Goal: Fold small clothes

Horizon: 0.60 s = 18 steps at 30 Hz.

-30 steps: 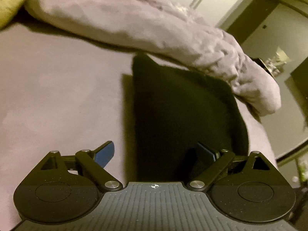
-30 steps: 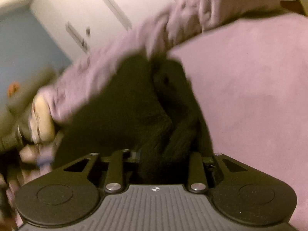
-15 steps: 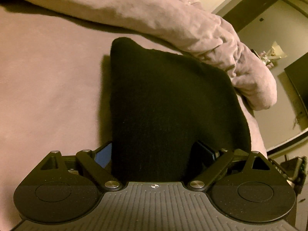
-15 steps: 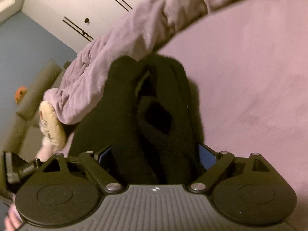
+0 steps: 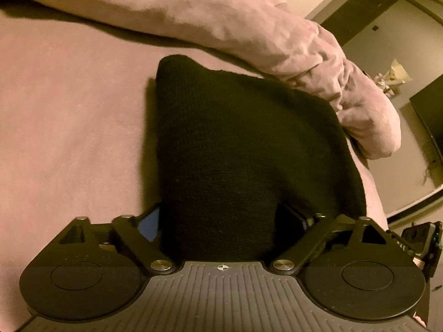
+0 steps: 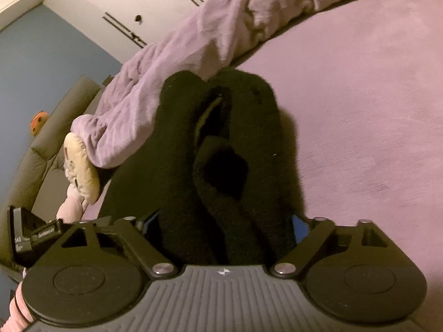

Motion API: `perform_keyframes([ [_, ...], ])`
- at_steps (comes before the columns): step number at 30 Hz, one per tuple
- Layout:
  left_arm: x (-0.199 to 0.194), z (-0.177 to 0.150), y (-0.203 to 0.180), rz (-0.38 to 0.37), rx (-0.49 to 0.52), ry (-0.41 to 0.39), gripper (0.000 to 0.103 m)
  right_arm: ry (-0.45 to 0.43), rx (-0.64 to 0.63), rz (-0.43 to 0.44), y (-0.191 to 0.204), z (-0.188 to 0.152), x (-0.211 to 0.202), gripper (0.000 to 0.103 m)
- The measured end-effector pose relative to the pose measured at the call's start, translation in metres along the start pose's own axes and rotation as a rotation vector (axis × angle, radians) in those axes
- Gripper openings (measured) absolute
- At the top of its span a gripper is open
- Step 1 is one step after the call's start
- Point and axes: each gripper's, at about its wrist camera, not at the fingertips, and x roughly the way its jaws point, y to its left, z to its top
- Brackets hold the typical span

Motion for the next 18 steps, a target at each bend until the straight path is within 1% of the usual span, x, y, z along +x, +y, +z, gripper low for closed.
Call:
perform_keyframes([
  [1,-0.001,0.000,-0.004,0.012,0.013,-0.003,0.087,0.008,0.013,0.033,-0.001,-0.001,0.000,0.065],
  [2,-0.002,0.001,-0.006,0.020,0.028,-0.005,0.086,0.007,0.026,0.049,-0.003,-0.002,-0.001,0.064],
  [3,-0.002,0.001,-0.008,0.025,0.037,-0.007,0.086,0.004,0.018,0.048,-0.003,-0.001,0.001,0.064],
  [9,0.002,0.000,-0.008,0.034,0.033,-0.021,0.082,-0.007,0.072,0.071,-0.010,-0.003,0.014,0.066],
  [11,0.001,0.000,-0.009,0.034,0.048,-0.022,0.076,-0.016,0.079,0.072,-0.008,-0.005,0.016,0.065],
  [13,-0.004,0.000,-0.010,0.035,0.069,-0.025,0.070,-0.025,0.059,0.070,-0.002,-0.007,0.013,0.059],
  [14,-0.007,0.000,-0.011,0.036,0.080,-0.028,0.067,-0.031,0.050,0.068,0.000,-0.007,0.011,0.058],
  [18,-0.014,0.000,-0.019,0.051,0.132,-0.041,0.062,-0.055,0.012,0.046,0.012,-0.010,0.001,0.053],
])
